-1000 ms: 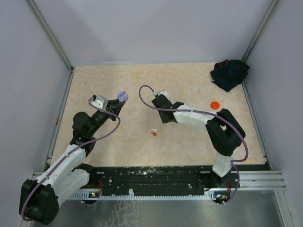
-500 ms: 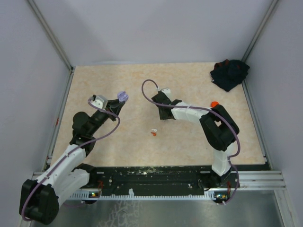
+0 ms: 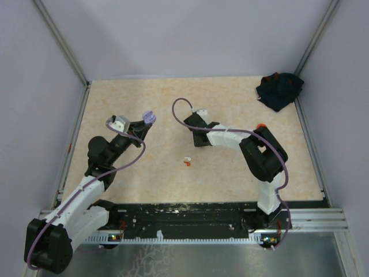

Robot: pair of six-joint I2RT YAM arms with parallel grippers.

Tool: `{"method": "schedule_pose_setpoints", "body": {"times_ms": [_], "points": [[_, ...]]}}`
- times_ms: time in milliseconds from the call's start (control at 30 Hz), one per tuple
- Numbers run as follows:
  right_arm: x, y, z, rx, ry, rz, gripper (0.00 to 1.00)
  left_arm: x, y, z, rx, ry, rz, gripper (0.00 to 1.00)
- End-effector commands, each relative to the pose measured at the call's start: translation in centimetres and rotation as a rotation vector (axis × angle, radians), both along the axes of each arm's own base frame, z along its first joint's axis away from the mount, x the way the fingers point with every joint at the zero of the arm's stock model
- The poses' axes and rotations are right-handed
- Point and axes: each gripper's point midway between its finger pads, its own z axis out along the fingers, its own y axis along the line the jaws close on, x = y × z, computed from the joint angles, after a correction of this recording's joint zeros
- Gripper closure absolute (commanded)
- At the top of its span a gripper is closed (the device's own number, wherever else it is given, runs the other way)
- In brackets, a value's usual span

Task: Insert the wireless bluetooth earbuds into the charging case
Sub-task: Pick up the earbud from the center of the board.

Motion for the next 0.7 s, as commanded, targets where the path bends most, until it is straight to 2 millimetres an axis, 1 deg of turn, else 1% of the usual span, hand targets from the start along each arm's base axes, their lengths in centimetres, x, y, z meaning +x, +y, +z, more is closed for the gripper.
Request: {"method": "schedule_pose_setpoints", "body": {"times_ms": [0, 233, 300, 433, 667], "points": [[1.7, 0.7, 1.2, 0.030, -0.048, -0.027, 0.76, -0.1, -0.1, 1.6, -0.022, -0.047, -0.013, 1.00], [1.4, 0.9, 0.7, 0.026, -0.026, -0.013, 0.76, 0.0, -0.1, 1.5, -0.022, -0.042, -0.019, 1.00], [1.4, 0.8, 0.7, 0.022, -0.022, -0.007, 0.78, 0.0, -0.2, 1.5, -0.021, -0.039, -0.023, 1.00], [1.3, 0.8, 2.2, 0.041, -0.055, 0.017, 0.83, -0.1, -0.4, 1.3, -0.021, -0.032, -0.039, 1.00], [0.7, 0.9, 6.3, 0.094, -0.145, 0.107, 0.85, -0.1, -1.0, 0.8, -0.012, -0.017, -0.078, 1.00]]}}
